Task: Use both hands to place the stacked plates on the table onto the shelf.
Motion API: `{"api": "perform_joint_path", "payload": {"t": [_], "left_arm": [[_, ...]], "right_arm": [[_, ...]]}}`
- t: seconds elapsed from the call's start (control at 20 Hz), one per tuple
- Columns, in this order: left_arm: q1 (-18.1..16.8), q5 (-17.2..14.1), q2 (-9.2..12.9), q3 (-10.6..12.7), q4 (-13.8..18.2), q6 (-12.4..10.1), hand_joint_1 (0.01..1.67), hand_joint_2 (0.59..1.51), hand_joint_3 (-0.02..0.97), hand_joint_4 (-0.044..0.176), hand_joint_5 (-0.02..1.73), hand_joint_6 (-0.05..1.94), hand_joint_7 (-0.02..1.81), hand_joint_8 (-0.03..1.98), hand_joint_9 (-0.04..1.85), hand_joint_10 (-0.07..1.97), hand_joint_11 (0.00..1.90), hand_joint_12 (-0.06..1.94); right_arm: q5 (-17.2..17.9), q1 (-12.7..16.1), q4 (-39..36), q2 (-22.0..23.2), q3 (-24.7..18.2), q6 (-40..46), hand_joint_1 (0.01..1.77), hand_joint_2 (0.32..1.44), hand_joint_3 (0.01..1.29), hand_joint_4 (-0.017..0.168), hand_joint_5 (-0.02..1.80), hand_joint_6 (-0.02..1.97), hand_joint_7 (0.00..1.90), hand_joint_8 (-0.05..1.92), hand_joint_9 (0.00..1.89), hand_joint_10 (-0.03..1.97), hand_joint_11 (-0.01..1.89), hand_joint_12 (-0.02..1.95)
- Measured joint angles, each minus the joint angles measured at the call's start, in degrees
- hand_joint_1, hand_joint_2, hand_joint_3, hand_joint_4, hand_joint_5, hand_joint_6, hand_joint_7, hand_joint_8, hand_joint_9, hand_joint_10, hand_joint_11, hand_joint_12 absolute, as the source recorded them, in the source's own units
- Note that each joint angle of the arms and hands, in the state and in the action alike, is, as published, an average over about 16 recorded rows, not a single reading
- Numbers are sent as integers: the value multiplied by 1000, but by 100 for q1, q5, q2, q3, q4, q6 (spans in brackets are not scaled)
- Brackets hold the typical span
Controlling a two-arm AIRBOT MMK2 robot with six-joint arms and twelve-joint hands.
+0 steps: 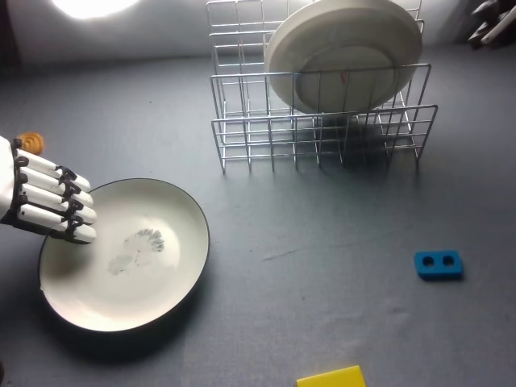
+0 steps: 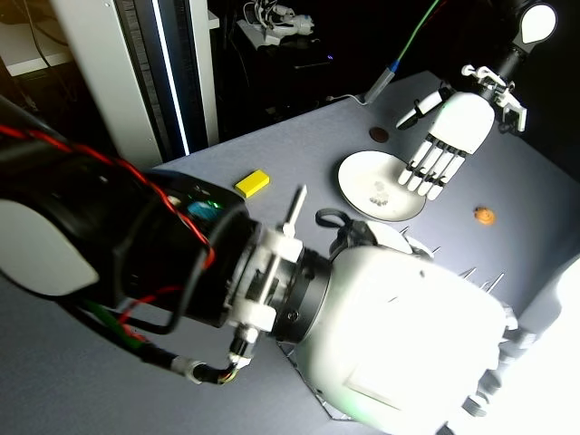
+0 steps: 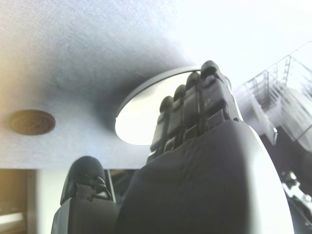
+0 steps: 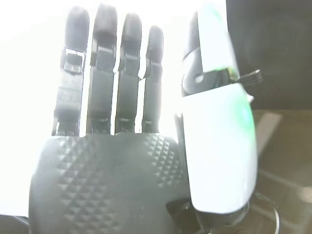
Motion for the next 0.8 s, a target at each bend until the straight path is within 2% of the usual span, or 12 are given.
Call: {"api": "perform_joint_path", "payload": {"t": [0.2,0.4,0.6,0.8], "left_arm": [[67,1,-19,15,5,-38,23,1157,18,2,16,19,13,-4,-3,-2,18,8],[160,2,-57,57,-12,-112,22,1159,18,2,16,19,11,-4,-13,-14,18,8],[292,9,-106,112,-72,-212,22,1160,18,1,16,14,11,-4,-21,-27,19,11],[454,8,-158,175,-162,-342,22,1160,18,-1,11,7,6,-6,-26,-40,21,16]], "right_arm": [[-85,236,-447,131,-457,-805,1170,985,15,-4,528,24,546,13,545,25,265,759],[-237,292,-842,233,-1102,-1815,1212,975,14,-2,319,19,322,13,316,25,128,612],[-401,201,-1041,292,-1771,-2760,1247,966,15,1,143,18,130,13,122,25,27,486],[-487,-29,-792,292,-2302,-3754,1276,965,14,3,48,18,34,13,28,24,10,374]]}}
